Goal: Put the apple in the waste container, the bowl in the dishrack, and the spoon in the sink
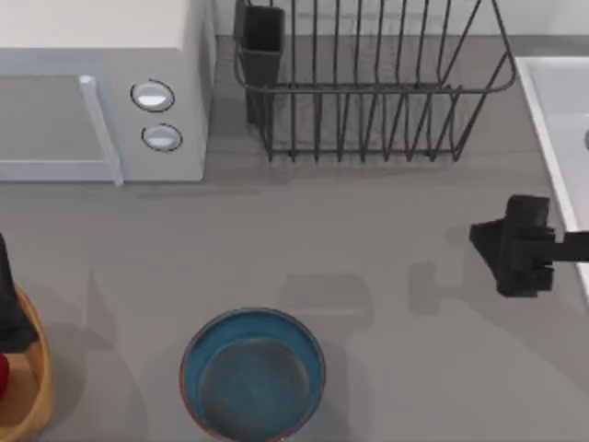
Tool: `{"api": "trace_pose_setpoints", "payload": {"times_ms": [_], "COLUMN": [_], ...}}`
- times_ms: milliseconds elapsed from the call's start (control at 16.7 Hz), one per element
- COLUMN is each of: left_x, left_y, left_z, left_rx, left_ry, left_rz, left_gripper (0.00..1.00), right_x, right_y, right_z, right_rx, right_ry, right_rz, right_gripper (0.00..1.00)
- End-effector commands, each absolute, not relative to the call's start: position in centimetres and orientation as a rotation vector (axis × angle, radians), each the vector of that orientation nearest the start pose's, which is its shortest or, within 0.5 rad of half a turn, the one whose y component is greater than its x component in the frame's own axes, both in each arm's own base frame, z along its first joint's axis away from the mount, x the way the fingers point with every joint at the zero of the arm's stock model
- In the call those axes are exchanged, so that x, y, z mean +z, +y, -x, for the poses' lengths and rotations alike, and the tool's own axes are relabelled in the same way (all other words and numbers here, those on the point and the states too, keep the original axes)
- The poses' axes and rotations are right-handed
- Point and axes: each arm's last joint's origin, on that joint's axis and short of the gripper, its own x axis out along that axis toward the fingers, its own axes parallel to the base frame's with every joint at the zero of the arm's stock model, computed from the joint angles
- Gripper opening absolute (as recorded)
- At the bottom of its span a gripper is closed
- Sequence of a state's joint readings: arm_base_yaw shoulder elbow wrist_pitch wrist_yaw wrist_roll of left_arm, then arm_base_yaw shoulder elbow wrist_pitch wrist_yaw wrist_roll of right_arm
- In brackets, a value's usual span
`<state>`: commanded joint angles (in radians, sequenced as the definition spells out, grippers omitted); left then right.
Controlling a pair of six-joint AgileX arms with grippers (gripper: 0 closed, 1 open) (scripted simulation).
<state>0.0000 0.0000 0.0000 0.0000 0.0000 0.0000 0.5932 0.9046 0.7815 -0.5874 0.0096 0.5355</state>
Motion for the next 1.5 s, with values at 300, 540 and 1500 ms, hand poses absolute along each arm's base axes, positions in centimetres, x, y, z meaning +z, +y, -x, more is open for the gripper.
{"api": "trace_pose_setpoints", "payload": {"times_ms": [300, 540, 1500], "left_x": [16.0, 16.0, 16.0], "left_y": [-0.1, -0.1, -0.1], "left_z": [-10.6, -10.6, -10.6], "left_rx": [0.0, 0.0, 0.0], "left_ry": [0.0, 0.0, 0.0], "left_rz": [0.0, 0.0, 0.0], "left_gripper": [1.0, 1.0, 1.0], "right_x": [27.2, 25.4, 19.6], "right_y": [20.3, 26.6, 30.9], "right_z": [-19.3, -20.8, -22.4], "right_rx": [0.256, 0.123, -0.009], "right_ry": [1.26, 1.459, 1.572], "right_rz": [-0.191, -0.092, -0.006], "right_gripper": [1.0, 1.0, 1.0]}}
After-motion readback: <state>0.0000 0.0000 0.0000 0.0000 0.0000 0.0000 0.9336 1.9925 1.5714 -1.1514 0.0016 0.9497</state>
